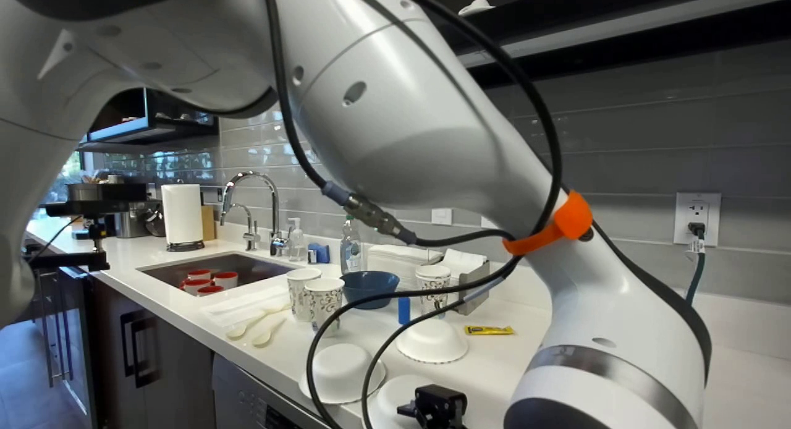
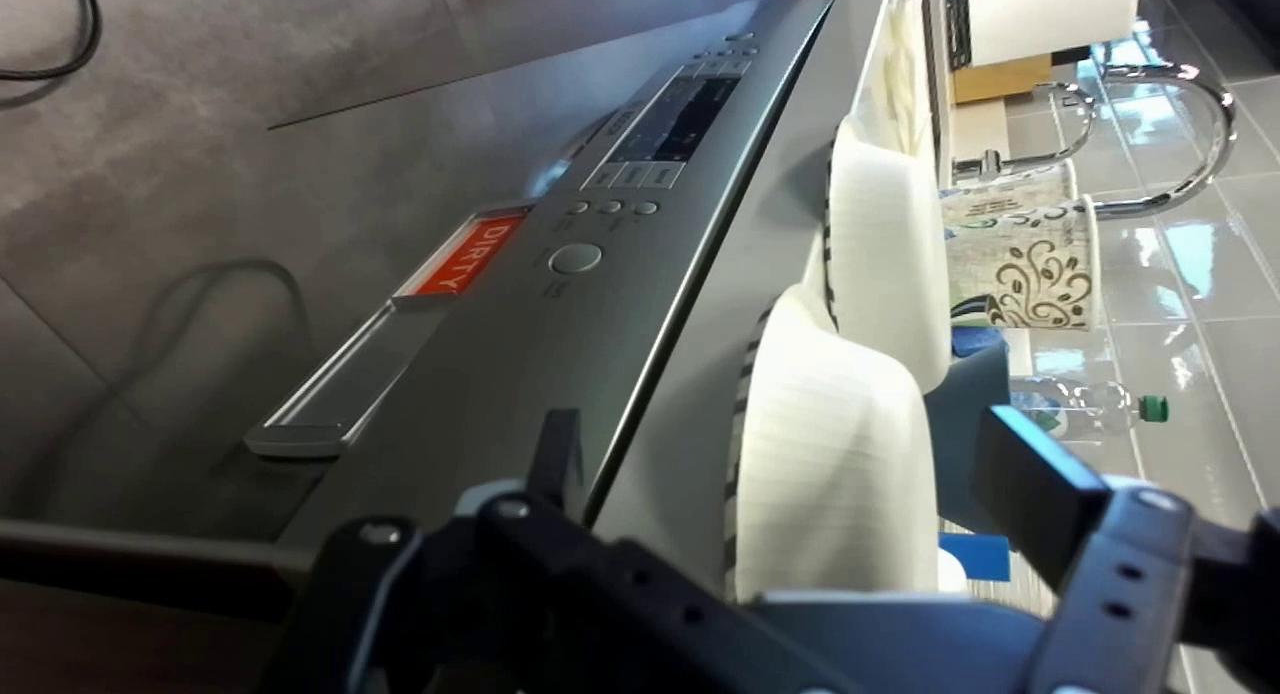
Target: Stack up the white bowls on the counter
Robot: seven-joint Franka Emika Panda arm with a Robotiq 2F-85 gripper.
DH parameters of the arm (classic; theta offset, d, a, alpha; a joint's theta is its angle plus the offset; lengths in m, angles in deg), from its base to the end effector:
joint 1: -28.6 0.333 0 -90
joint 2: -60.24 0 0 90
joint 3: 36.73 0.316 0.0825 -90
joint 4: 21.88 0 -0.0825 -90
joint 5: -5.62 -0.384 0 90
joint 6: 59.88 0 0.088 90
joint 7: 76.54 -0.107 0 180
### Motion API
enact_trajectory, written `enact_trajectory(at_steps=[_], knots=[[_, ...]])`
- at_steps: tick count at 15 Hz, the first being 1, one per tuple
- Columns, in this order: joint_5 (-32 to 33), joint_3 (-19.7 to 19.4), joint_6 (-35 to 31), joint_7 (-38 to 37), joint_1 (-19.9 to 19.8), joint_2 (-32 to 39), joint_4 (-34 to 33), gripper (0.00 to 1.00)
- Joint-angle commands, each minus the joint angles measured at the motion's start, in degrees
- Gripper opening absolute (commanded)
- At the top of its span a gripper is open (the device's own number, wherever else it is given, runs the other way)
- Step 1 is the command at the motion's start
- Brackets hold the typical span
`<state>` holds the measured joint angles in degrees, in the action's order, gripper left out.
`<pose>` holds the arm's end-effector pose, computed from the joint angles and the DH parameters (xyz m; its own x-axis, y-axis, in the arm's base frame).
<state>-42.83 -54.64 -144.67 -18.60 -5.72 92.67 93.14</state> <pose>0.3673 -0.3396 0.1686 0.9513 -0.2335 -0.2011 -0.2773 -0.3641 -0.8891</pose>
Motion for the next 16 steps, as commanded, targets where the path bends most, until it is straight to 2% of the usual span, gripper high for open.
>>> enact_trajectory(at_steps=[1, 2, 5, 7, 10, 13, 16], knots=[[-1.3, 1.2, 1.9, 0.3, -1.4, 2.7, -2.5, 0.98], [-1.3, 1.3, 1.9, 0.3, -1.4, 3.0, -2.7, 0.96], [-1.3, 1.5, 2.1, 0.3, -1.6, 3.7, -3.3, 0.76], [-1.2, 1.5, 2.3, 0.2, -1.8, 4.1, -3.8, 0.67], [-1.2, 1.6, 2.6, 0.3, -2.2, 4.4, -4.3, 0.65], [-1.3, 1.8, 3.1, 0.4, -2.6, 4.5, -4.8, 0.69], [-1.3, 2.0, 3.4, 0.5, -3.0, 4.5, -5.1, 0.60]])
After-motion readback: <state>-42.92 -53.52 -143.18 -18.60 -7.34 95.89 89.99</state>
